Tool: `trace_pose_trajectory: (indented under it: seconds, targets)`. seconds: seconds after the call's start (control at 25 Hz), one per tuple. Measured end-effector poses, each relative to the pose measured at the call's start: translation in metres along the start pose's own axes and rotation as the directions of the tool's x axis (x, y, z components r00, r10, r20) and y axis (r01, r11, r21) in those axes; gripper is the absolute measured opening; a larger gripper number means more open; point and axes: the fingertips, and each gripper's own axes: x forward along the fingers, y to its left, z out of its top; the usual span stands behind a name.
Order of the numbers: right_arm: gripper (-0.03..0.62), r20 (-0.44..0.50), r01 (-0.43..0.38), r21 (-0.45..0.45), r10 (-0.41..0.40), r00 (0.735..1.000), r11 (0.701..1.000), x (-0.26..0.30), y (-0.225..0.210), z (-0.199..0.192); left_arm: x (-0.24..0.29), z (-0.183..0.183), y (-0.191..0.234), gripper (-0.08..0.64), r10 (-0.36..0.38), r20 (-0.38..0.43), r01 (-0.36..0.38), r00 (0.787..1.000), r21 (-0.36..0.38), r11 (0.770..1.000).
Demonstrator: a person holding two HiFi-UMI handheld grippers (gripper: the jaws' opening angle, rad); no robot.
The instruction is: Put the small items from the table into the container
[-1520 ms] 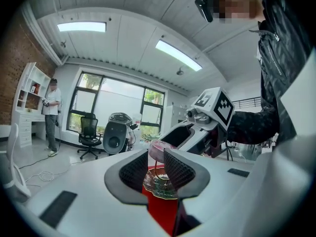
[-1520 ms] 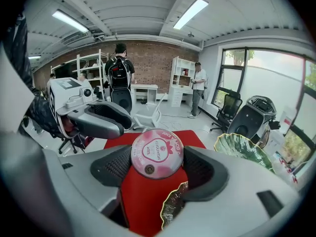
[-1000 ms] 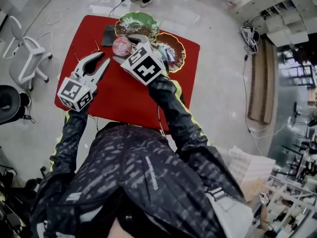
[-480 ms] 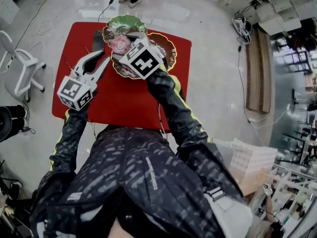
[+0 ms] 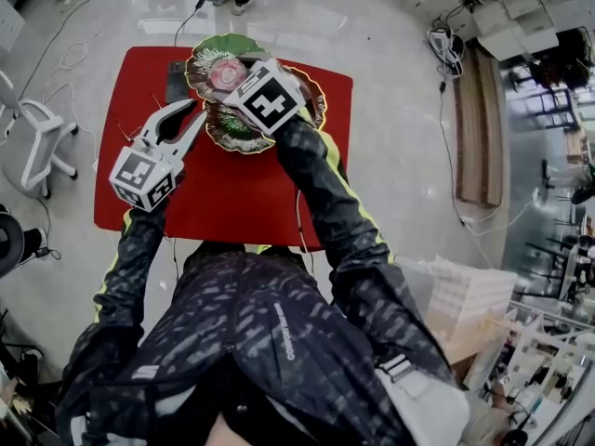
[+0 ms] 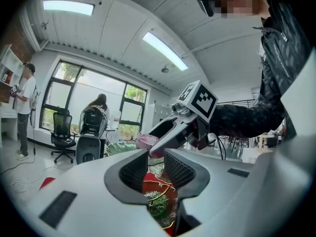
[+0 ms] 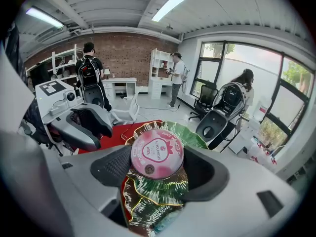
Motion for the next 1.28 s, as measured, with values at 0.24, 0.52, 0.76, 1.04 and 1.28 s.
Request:
trace_pose_trajectory:
  seconds: [0.24, 0.52, 0.76, 1.04, 1.28]
  targets:
    - [0.319, -0.017, -0.002, -0.002, 0.002, 1.000, 1.000, 0.013, -0.014, 0.000, 0.002, -0.008, 0.005, 0.084, -0.004, -0.007, 0.004, 1.000, -0.011, 1.000]
    - [0.319, -0.024, -0.017, 0.018, 0.017, 1.000, 1.000, 0.020, -0.021, 0.005, 0.000, -0.013, 0.007, 0.084, -0.003, -0.010, 0.003, 1.000, -0.033, 0.999]
    - [0.319, -0.028, -0.012, 0.007, 0.013, 1.000, 1.000, 0.029, -0.025, 0.010, -0.001, -0.009, 0.012, 0.084, 0.001, -0.004, -0.001, 1.000, -0.032, 0.999]
    - [0.319, -0.029, -0.003, -0.024, 0.002, 1.000, 1.000, 0.036, -0.021, 0.009, -0.005, -0.011, 0.012, 0.084, 0.005, -0.003, -0.005, 1.000, -0.038, 0.999]
    - [0.319, 0.002, 0.028, -0.040, -0.028, 1.000, 0.999, 0.028, -0.015, 0.015, -0.010, -0.008, 0.013, 0.084, 0.007, 0.007, -0.006, 1.000, -0.033, 0.999]
